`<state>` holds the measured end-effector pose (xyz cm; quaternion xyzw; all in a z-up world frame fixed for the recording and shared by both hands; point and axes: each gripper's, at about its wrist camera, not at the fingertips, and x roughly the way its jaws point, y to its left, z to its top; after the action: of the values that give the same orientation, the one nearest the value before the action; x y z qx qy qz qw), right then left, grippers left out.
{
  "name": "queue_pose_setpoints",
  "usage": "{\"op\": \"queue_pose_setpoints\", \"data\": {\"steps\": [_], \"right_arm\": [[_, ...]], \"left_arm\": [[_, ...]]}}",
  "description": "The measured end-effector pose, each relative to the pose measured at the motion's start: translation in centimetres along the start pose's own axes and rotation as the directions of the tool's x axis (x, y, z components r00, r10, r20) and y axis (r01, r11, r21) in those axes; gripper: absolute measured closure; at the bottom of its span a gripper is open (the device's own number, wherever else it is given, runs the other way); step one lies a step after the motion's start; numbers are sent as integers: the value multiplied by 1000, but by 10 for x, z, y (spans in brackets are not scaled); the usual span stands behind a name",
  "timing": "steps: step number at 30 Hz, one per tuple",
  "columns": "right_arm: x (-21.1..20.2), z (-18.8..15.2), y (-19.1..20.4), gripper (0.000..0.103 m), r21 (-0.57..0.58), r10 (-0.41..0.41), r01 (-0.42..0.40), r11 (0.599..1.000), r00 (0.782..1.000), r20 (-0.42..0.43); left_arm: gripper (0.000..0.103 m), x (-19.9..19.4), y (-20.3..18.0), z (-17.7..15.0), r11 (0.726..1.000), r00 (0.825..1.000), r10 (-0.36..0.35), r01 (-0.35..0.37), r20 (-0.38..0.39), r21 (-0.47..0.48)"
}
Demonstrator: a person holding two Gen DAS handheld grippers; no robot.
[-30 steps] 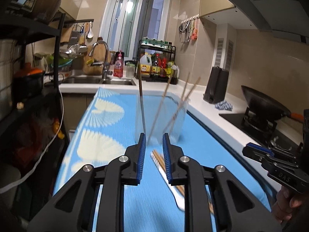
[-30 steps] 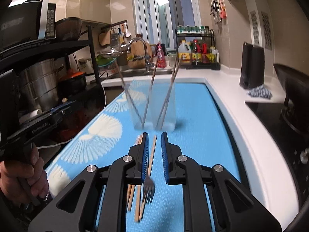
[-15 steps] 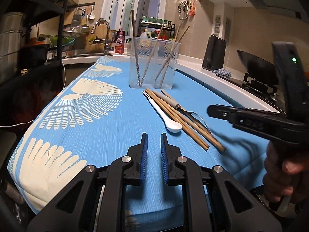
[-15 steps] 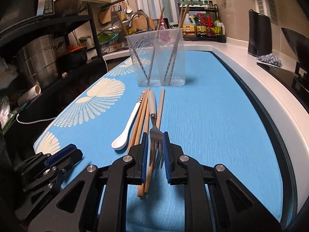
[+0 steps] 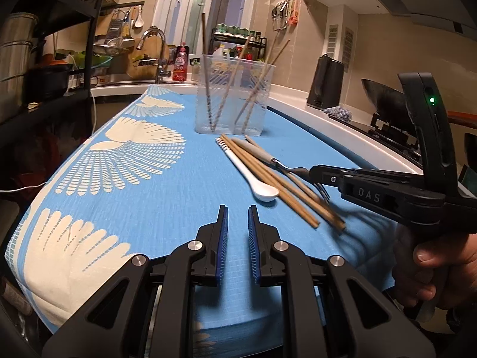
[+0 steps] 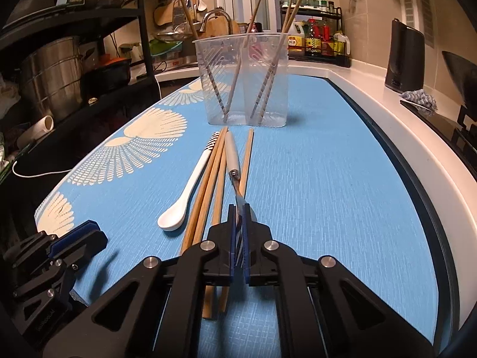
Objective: Organize utensils
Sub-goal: 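Move both open tools down to the loose utensils on the cloth, then close the left tool on a wooden chopstick while the right tool grasps the silver fork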
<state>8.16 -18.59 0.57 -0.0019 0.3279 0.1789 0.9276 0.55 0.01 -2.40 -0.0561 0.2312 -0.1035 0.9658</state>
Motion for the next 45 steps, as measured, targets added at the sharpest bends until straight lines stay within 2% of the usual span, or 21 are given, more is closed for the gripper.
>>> {"op": "queue_pose_setpoints", "data": {"steps": [7, 14, 18, 20, 22, 25, 31, 38, 45], "right_arm": [[-17, -1, -17, 100, 66, 10, -11, 998, 1000, 24], [-30, -8, -34, 101, 118, 15, -19, 993, 999, 33], [-29, -15, -38, 101, 128, 18, -21, 992, 999, 27], [-28, -17, -38, 102, 133, 18, -21, 991, 1000, 24], [-25, -20, -38, 102, 133, 19, -21, 991, 1000, 17], [-23, -24, -37, 101, 122, 27, -29, 992, 999, 17], [-22, -27, -34, 99, 114, 45, -46, 992, 999, 12], [-21, -28, -31, 98, 91, 27, -28, 995, 1000, 16], [-23, -30, -17, 98, -20, -45, 46, 999, 999, 21]], "left_arm": [[89, 19, -24, 10, 998, 996, -56, 56, -76, 2], [89, 43, -32, 16, 990, 983, -93, 73, -158, -124], [88, 55, -41, 16, 993, 976, -57, 33, -209, -115], [89, 55, -44, 16, 997, 977, -1, -17, -213, -79], [89, 53, -41, 15, 997, 974, 25, -41, -224, -69], [93, 46, -36, 13, 996, 972, 79, -88, -221, -31], [96, 31, -27, 4, 990, 975, 135, -125, -174, 67], [96, 25, -17, -1, 994, 990, 101, -97, -103, 43], [96, 25, -16, -4, 995, 993, 92, -89, -68, 46]]}}
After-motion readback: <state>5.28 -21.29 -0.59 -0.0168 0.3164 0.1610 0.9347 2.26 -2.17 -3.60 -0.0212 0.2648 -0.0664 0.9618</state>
